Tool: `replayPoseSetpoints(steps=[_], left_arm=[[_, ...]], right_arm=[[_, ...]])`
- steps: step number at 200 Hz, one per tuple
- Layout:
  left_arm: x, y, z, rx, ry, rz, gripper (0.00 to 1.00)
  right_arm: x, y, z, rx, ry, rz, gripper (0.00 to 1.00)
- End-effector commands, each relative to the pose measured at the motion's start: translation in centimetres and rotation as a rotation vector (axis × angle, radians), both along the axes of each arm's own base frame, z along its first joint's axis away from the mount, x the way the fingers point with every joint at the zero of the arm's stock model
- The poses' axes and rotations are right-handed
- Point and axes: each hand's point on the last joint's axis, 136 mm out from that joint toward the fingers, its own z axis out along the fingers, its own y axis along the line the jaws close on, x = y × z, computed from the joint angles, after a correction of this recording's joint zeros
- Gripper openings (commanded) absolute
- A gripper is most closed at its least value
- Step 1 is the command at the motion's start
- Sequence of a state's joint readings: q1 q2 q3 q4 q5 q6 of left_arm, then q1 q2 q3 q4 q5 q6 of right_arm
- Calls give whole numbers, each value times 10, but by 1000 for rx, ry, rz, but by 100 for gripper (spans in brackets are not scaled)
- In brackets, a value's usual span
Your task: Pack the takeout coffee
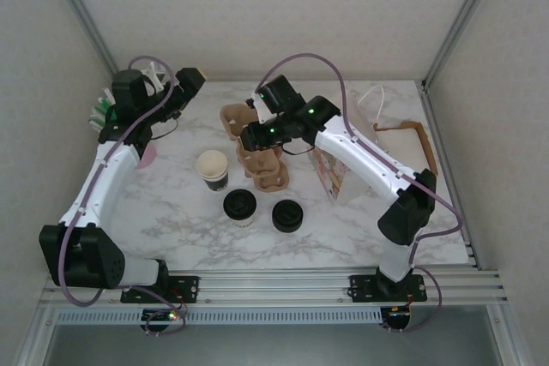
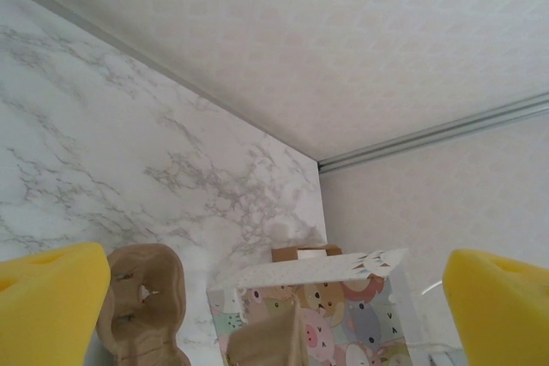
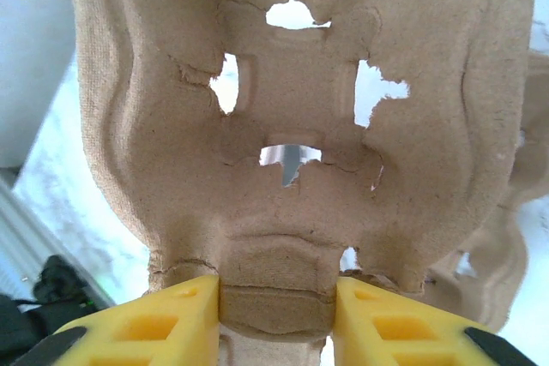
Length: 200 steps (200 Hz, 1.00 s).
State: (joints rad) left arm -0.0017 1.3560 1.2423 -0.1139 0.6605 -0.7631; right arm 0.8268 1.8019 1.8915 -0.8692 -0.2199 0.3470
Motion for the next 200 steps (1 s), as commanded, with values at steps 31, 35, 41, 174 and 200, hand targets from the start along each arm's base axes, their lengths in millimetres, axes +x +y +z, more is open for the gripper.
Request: replayPoseSetpoints(steps=[31,35,41,174,200], left_arm=[[-13,4,6,5,-15,8,100],[-14,4,7,2,-16,7,100],[-14,3,7,0,-18,4,100],[-19,-55,18,1,-29,-124,100],[-25,-89,26,9,-40,-193,99]], right_arm=[[-36,6,80,211,-77,127,36],[-39,5,84,221,-81,130,36],[-41,3,92,240,-91,131,36],[-63,-82,199,330,-369,-15,34],[-52,-116,198,263,-399,-118,34]])
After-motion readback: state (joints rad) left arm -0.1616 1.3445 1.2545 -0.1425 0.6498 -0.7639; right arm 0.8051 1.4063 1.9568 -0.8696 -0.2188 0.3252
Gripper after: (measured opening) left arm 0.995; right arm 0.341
